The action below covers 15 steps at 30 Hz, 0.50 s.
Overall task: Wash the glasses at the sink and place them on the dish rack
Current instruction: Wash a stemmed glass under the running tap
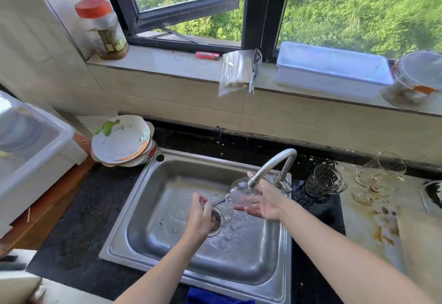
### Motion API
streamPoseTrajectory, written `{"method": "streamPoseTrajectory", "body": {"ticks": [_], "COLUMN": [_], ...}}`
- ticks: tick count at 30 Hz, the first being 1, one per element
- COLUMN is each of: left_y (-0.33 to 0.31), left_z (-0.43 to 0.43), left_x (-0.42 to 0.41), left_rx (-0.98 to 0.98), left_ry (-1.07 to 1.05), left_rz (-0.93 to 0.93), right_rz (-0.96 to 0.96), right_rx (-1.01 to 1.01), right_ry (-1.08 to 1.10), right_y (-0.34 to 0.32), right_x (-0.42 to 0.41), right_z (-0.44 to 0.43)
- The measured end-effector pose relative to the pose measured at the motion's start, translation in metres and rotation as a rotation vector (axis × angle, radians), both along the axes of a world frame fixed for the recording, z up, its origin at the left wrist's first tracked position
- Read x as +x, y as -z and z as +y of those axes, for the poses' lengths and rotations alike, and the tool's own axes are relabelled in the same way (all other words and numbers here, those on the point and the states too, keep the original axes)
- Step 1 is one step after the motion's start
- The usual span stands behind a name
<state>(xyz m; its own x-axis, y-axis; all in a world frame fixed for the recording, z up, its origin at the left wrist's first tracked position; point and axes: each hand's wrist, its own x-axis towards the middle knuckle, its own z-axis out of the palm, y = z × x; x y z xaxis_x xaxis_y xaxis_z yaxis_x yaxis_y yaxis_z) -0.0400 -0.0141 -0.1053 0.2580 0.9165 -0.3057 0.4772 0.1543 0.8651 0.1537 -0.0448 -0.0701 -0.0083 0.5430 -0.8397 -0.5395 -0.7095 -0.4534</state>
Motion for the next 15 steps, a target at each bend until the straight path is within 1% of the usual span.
{"method": "streamPoseTrajectory", "body": {"ticks": [2, 5, 8, 10, 11, 12, 13, 15], "left_y": [0.002, 0.006, 0.010, 0.014, 0.017, 0.019, 0.020, 0.019], "left_z": [0.007, 0.020, 0.021, 0.015, 0.012, 0.009, 0.007, 0.008], "left_x": [0.000, 0.009, 0.035, 0.061, 0.074, 0.086, 0.095, 0.107], "left_rx": [0.021, -0.028, -0.189, -0.230, -0.232, -0.272, -0.363, -0.633], "left_ry": [0.105, 0.075, -0.036, -0.058, -0.053, -0.063, -0.095, -0.216], "left_rz": [0.037, 0.022, 0.049, 0.098, 0.099, 0.062, -0.015, -0.247], "right_rz": [-0.030, -0.162, -0.388, -0.540, -0.643, -0.753, -0.856, -1.006], "right_rx": [-0.026, 0.013, 0.165, 0.258, 0.304, 0.337, 0.357, 0.399], "right_ry": [-0.068, -0.123, -0.016, 0.055, 0.043, -0.004, -0.065, -0.180], "right_y": [0.001, -0.007, -0.008, -0.006, -0.001, 0.002, 0.004, 0.003], "right_x": [0.011, 0.016, 0.012, 0.006, 0.005, 0.005, 0.007, 0.011], "right_z": [-0.003, -0.010, -0.018, -0.026, -0.031, -0.037, -0.044, -0.057]}}
